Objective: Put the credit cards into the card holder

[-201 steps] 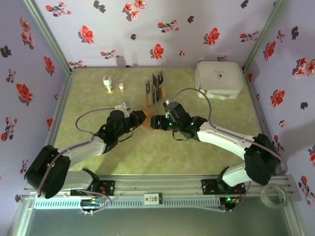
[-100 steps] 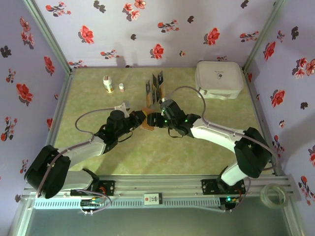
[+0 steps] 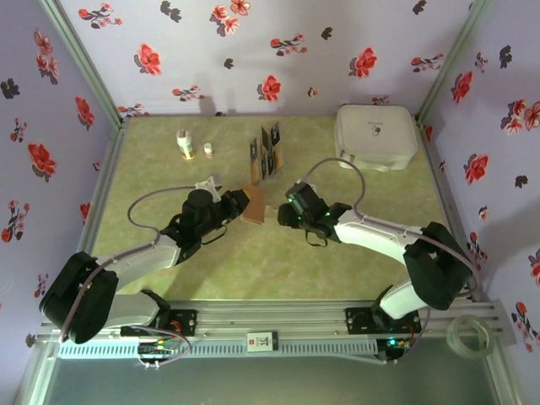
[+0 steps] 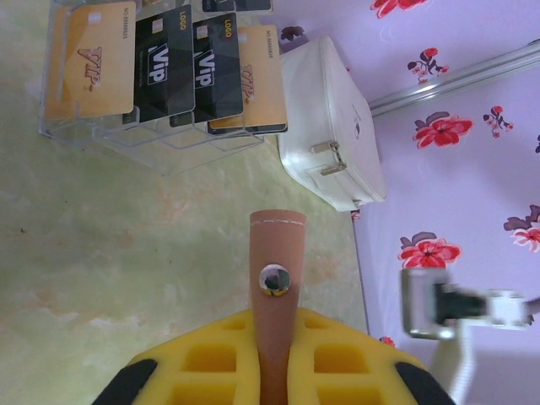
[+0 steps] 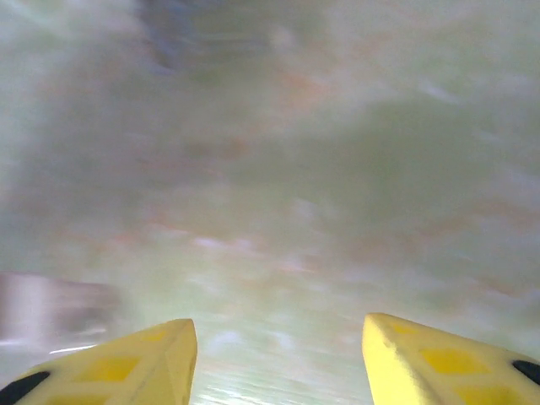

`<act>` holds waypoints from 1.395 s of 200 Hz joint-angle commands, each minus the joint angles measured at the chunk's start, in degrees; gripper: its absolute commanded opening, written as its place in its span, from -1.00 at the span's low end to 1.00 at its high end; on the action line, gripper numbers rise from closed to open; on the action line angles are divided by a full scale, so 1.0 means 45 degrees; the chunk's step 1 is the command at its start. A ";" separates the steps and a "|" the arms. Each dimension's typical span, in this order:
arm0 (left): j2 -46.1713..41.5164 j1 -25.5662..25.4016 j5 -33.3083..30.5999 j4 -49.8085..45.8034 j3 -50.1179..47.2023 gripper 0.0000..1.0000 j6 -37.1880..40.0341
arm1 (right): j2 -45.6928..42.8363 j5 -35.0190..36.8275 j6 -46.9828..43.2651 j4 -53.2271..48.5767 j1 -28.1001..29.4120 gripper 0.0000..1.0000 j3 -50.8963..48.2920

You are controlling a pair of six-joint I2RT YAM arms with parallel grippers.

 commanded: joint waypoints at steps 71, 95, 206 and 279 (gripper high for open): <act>-0.0272 -0.0037 -0.0161 0.0073 -0.0249 -1.00 0.0435 | -0.2084 -0.3433 0.0351 0.0599 -0.0731 0.09 0.0343; -0.0286 -0.0046 -0.0161 0.0005 -0.0209 -1.00 0.0470 | -0.1583 -0.4147 0.0825 0.1502 -0.0731 0.09 0.0575; -0.0150 -0.0046 -0.0180 0.0075 -0.0201 -1.00 0.0515 | 0.0230 -0.5249 0.1788 0.3671 -0.0722 -0.56 0.0605; 0.2250 0.0107 -0.0053 0.2848 -0.1641 -0.46 0.0293 | -0.0523 -0.5800 0.1767 0.3383 -0.0712 -1.00 0.0618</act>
